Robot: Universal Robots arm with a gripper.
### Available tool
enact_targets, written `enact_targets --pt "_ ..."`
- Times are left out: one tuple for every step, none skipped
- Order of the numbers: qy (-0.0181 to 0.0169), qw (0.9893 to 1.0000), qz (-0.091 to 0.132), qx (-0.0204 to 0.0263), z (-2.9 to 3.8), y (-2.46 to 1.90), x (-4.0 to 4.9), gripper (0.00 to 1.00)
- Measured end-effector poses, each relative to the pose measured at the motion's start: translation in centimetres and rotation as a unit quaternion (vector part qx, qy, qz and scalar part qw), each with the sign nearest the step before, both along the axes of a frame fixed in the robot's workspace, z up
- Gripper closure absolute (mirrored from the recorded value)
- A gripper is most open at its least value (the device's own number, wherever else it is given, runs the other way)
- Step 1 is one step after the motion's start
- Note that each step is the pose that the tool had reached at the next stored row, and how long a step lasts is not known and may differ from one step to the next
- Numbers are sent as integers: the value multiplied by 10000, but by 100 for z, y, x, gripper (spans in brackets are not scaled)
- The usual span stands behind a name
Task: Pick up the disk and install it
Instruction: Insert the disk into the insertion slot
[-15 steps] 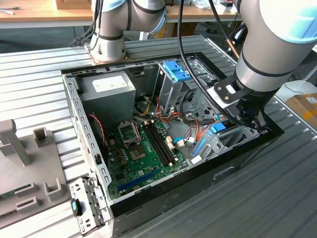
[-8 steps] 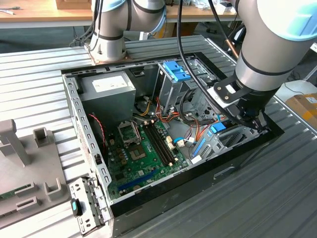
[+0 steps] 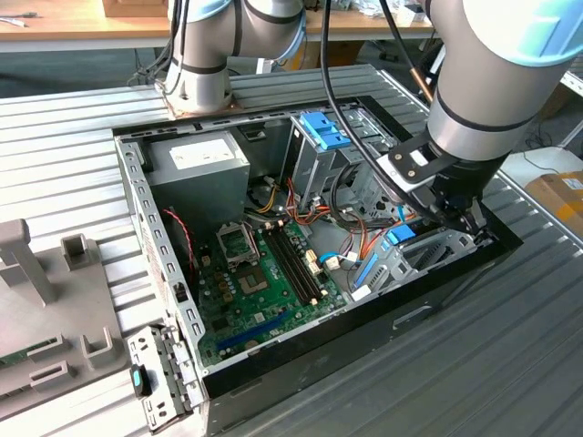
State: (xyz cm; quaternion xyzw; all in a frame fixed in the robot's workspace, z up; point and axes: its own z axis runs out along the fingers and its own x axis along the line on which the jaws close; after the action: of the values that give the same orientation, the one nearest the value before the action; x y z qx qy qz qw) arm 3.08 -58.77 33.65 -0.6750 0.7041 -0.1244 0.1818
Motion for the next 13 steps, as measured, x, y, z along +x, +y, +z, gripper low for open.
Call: enact_targets --pt "0 10000 -3 -6 0 1 0 84" --pt "3 10000 -17 -35 0 1 0 84" --pt "12 10000 -25 -62 0 1 0 84" --pt "34 9999 -36 -91 0 1 2 84" --pt "40 9999 -45 -95 -1 0 1 84" --pt "43 9999 -48 -96 -1 0 2 84" --pt "54 9999 -48 -97 0 9 3 84" --pt "88 9999 -67 -97 -1 35 3 84" --pt "135 9998 -78 -96 -2 48 7 84" --pt "142 9998 -79 -96 -2 47 10 84" --pt "142 9998 -79 -97 -2 47 10 84" --pt "142 9998 -79 -97 -1 48 10 84" --pt "143 9998 -79 -98 -1 56 12 84"
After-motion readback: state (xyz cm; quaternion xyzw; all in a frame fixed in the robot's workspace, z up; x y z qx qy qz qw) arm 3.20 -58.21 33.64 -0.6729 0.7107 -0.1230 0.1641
